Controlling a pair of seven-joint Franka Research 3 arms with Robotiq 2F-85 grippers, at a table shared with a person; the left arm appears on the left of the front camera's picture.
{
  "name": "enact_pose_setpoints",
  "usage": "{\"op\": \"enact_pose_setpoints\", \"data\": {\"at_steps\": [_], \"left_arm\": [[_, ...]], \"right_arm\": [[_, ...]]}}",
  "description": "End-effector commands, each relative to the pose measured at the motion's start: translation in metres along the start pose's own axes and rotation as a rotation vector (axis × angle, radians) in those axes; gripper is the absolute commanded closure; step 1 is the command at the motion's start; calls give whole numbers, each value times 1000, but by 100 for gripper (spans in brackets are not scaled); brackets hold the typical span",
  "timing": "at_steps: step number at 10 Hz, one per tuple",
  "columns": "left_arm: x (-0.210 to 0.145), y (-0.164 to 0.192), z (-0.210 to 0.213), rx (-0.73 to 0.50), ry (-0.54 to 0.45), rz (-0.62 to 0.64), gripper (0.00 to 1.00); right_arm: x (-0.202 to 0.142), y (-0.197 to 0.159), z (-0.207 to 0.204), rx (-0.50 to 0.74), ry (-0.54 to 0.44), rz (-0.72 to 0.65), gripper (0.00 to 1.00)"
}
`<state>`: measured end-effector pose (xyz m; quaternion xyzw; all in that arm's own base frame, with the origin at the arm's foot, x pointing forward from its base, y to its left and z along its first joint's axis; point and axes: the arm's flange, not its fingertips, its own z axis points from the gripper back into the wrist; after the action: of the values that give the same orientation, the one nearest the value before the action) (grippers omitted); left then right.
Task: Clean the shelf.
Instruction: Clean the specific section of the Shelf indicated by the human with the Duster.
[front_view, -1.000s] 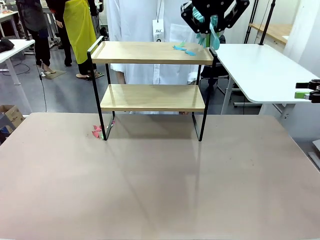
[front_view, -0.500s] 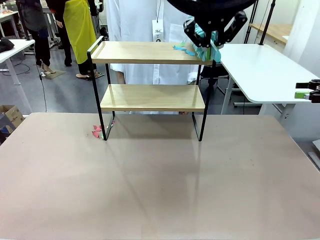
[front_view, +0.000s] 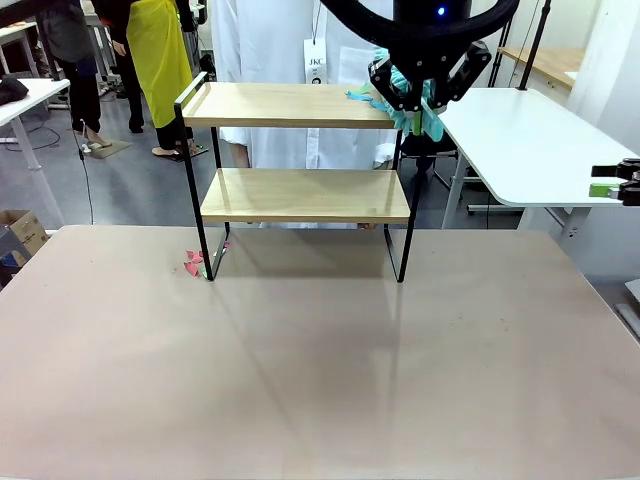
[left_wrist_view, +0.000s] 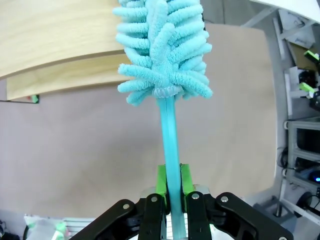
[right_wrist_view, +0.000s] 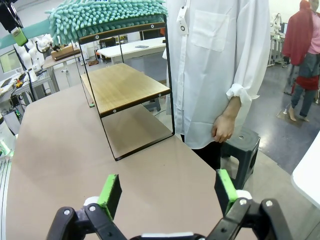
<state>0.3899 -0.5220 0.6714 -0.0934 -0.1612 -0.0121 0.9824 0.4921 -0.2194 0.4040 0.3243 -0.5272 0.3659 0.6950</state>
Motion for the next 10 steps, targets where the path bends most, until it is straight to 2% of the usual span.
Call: {"op": "enact_pose_setpoints", "data": {"at_steps": [1, 2, 5, 10], "left_arm": [[0, 0, 0, 0, 2, 2, 87], [3, 7, 2, 37, 6, 27, 87], [19, 39, 1, 113, 120, 22, 87], [24, 109, 13, 270, 219, 30, 87]], "right_arm": [[3, 1, 0, 2, 2, 7, 0], [3, 1, 0, 2, 2, 7, 0], [3, 1, 0, 2, 2, 7, 0], [3, 1, 0, 2, 2, 7, 0]]}}
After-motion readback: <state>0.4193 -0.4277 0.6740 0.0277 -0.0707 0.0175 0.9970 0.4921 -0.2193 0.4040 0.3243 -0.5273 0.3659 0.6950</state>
